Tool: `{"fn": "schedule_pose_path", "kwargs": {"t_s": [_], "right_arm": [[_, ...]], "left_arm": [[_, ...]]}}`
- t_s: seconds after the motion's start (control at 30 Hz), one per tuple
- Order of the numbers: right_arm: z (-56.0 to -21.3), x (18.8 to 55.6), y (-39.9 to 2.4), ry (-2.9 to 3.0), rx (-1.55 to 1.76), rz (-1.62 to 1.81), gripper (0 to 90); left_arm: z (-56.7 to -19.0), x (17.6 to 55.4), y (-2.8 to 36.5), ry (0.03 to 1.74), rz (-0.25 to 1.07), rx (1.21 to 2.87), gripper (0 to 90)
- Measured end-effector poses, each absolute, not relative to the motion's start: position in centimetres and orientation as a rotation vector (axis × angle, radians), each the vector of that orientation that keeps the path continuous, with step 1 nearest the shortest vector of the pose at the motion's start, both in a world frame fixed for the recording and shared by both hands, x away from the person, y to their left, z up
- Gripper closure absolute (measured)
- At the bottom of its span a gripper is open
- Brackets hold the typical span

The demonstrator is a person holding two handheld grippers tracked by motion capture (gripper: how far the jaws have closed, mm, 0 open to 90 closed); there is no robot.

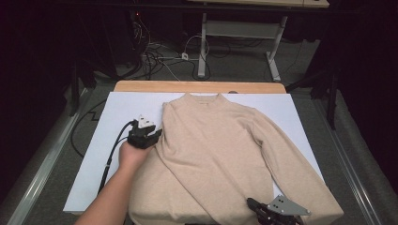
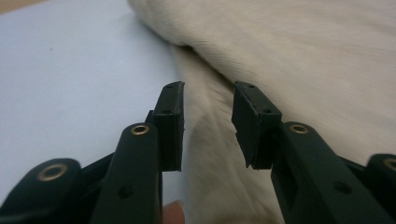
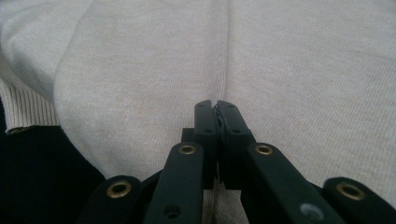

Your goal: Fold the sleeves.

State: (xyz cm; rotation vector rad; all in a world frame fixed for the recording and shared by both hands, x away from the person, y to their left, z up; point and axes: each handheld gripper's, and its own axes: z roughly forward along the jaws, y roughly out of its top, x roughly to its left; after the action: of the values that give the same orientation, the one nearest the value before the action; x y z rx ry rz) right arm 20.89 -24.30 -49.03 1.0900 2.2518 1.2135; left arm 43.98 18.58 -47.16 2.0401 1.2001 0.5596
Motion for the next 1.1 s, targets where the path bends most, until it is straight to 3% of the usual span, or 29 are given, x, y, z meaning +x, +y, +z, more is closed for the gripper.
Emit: {"fn": "schedule_pose_path", "kwargs": {"t_s": [0.2,0.4,0.47,0.53,0.77,1.0,1.1], "right_arm": [[-48.9,20.7,-24.4,2.254,1.084,1.218,84.8],[-48.2,20.6,-24.4,2.224,1.070,1.284,77.7],[-48.2,20.5,-24.4,2.221,1.074,1.285,77.8],[-48.2,20.5,-24.3,2.222,1.069,1.278,77.8],[-48.2,20.5,-24.6,2.207,1.085,1.268,77.9],[-48.1,20.6,-24.6,2.205,1.082,1.253,78.0],[-48.1,20.6,-24.5,2.202,1.079,1.262,78.0]], "left_arm": [[-46.9,46.6,17.4,1.210,0.532,2.044,63.8],[-47.5,47.7,15.8,1.179,0.483,2.135,57.1],[-47.5,47.8,16.1,1.186,0.464,2.124,64.0],[-47.4,47.8,16.6,1.191,0.447,2.108,77.8],[-46.5,47.9,19.5,1.234,0.523,2.040,82.3],[-47.5,48.1,20.7,1.276,0.468,2.020,80.9],[-46.8,47.0,20.6,1.240,0.509,2.004,66.8]]}}
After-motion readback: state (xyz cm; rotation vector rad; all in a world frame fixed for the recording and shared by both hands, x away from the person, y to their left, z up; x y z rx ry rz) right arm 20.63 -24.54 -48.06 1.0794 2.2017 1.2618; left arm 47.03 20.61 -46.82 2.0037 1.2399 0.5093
